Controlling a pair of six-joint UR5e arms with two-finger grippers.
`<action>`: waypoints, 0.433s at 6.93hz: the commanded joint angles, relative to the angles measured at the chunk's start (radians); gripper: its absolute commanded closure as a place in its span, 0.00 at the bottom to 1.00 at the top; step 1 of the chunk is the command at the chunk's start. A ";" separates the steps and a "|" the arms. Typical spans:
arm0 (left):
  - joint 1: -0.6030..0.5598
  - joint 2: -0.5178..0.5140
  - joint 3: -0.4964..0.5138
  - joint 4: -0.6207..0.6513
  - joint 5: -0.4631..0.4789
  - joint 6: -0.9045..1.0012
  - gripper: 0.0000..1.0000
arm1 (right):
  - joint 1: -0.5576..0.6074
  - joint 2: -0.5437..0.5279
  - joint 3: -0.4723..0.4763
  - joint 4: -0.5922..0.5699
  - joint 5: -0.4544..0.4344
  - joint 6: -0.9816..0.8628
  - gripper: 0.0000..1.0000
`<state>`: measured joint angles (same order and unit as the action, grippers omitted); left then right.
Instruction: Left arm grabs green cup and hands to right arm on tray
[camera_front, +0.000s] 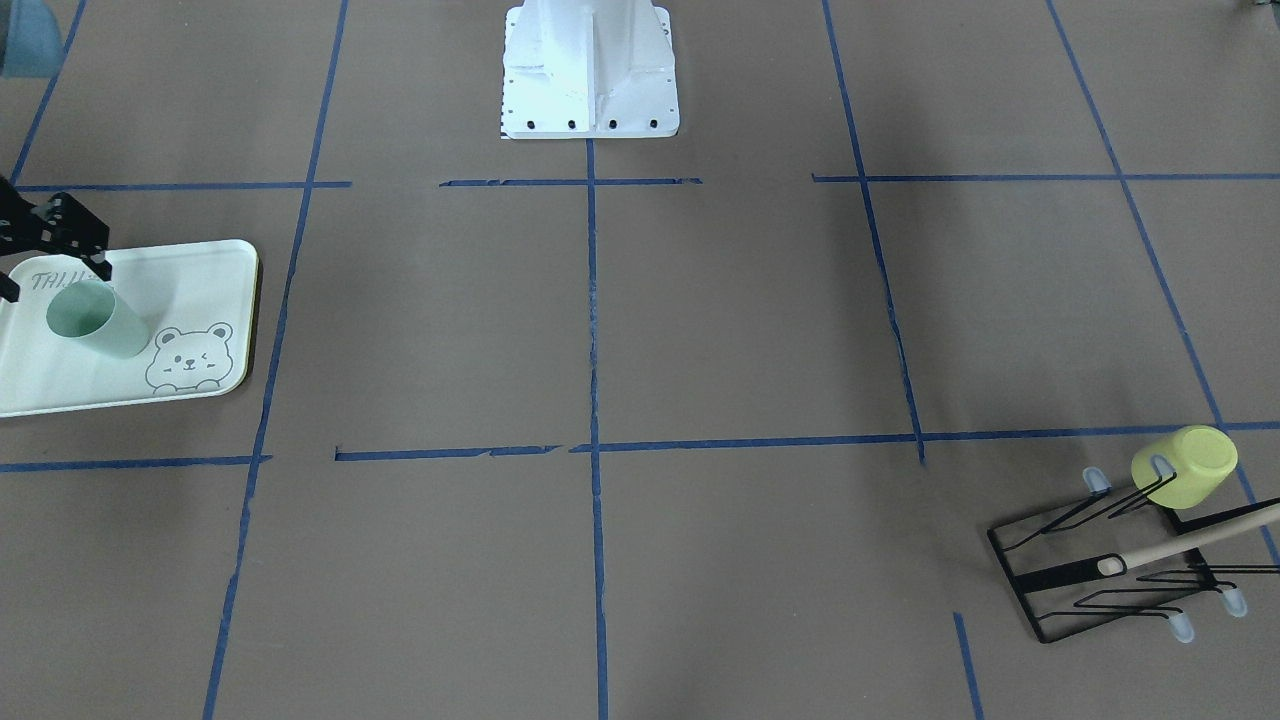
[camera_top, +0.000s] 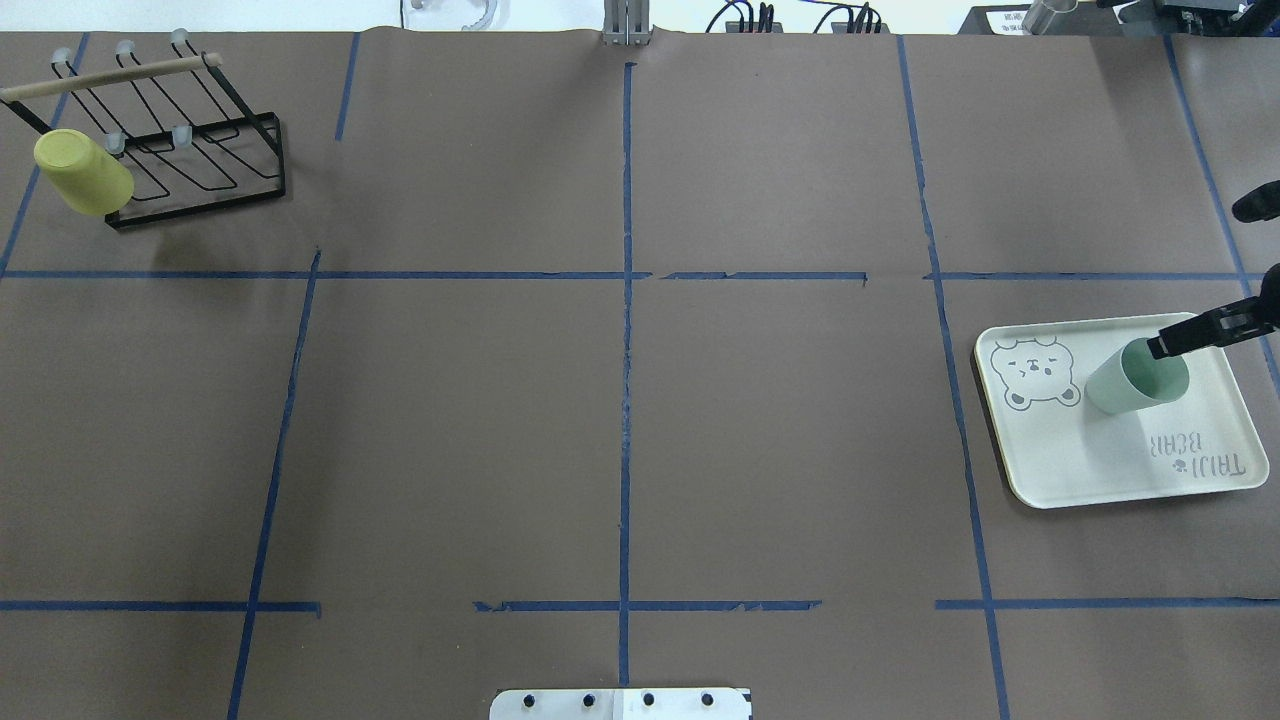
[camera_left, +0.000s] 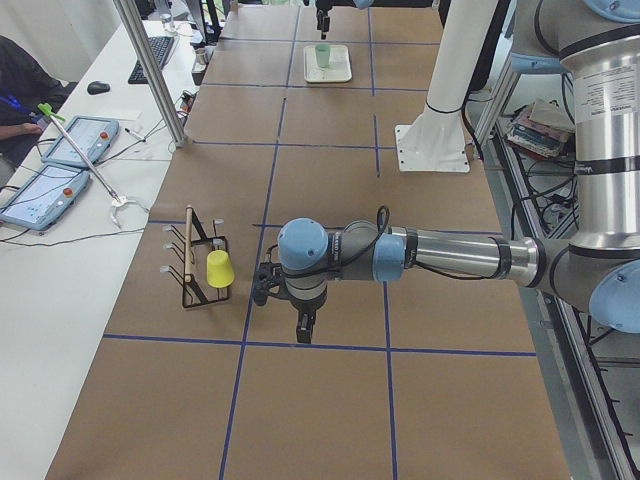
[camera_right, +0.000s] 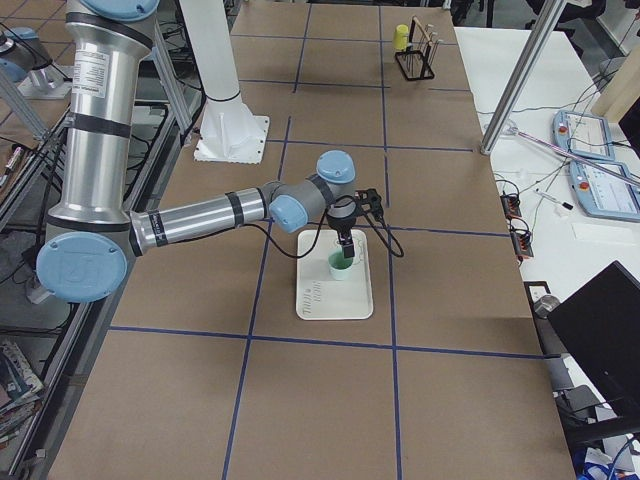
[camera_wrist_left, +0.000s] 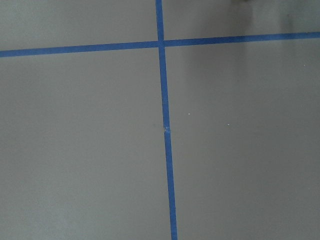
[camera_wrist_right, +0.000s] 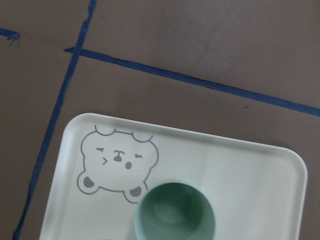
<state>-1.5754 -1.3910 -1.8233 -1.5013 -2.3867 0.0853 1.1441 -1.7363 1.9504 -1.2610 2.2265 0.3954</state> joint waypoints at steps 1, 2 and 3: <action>0.002 0.006 0.070 -0.031 0.006 0.002 0.00 | 0.212 -0.034 0.008 -0.242 0.071 -0.354 0.00; 0.000 0.007 0.072 -0.036 0.009 0.002 0.00 | 0.289 -0.075 -0.002 -0.330 0.061 -0.504 0.00; 0.000 0.009 0.094 -0.031 0.007 -0.007 0.00 | 0.340 -0.084 -0.040 -0.342 0.061 -0.515 0.00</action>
<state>-1.5750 -1.3840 -1.7530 -1.5324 -2.3795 0.0852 1.4051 -1.7984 1.9429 -1.5464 2.2861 -0.0367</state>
